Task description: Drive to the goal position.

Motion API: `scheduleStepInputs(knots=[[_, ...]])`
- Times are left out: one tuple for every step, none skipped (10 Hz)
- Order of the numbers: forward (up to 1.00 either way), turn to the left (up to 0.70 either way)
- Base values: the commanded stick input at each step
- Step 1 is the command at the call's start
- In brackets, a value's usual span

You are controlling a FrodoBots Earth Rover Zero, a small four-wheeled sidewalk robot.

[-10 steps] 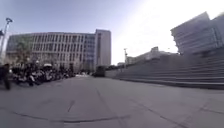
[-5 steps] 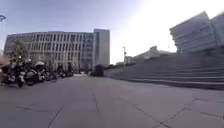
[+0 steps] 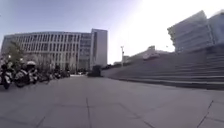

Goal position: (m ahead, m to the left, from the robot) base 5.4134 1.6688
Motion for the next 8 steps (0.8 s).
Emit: scheduleStepInputs(knots=[[1.0,0.04],[1.0,0.04],[1.0,0.04],[1.0,0.04],[1.0,0.04],[1.0,0.04],[1.0,0.04],[0.48,0.02]])
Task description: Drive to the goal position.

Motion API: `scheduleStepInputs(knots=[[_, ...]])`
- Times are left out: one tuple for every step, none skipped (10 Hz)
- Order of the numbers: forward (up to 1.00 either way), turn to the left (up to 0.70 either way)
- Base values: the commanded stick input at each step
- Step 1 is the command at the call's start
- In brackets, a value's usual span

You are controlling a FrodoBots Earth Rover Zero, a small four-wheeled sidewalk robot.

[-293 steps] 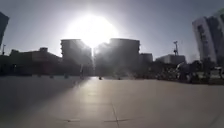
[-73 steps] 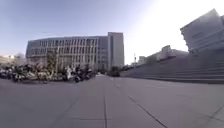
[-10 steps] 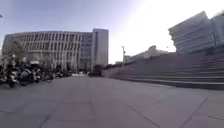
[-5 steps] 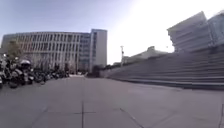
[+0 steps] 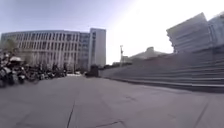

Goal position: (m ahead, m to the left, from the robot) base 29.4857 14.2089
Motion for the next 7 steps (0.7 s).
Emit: scheduleStepInputs(knots=[[0.0,0.0],[0.0,0.0],[0.0,0.0],[0.0,0.0],[0.0,0.0],[0.0,0.0],[0.0,0.0]])
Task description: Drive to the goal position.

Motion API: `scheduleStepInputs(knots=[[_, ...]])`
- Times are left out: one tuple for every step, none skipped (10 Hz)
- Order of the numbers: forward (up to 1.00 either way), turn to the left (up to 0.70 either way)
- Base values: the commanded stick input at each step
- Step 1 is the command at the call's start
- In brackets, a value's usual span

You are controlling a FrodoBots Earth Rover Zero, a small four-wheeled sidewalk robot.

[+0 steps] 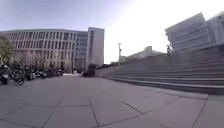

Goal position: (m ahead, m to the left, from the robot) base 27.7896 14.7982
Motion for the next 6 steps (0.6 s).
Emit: scheduleStepInputs(knots=[[0.0,0.0],[0.0,0.0],[0.52,0.02],[1.0,0.04],[1.0,0.04],[1.0,0.04]])
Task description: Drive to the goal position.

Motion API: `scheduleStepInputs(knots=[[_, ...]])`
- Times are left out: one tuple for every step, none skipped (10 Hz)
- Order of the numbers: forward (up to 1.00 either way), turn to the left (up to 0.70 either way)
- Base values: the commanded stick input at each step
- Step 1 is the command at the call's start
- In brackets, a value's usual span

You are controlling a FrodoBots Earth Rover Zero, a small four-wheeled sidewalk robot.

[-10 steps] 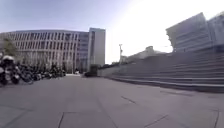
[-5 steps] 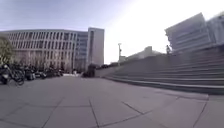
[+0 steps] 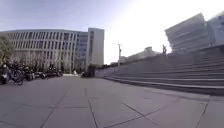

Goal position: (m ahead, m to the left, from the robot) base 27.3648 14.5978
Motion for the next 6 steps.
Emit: scheduleStepInputs(knots=[[1.0,0.04],[1.0,0.04],[1.0,0.04],[1.0,0.04],[1.0,0.04],[0.62,0.02]])
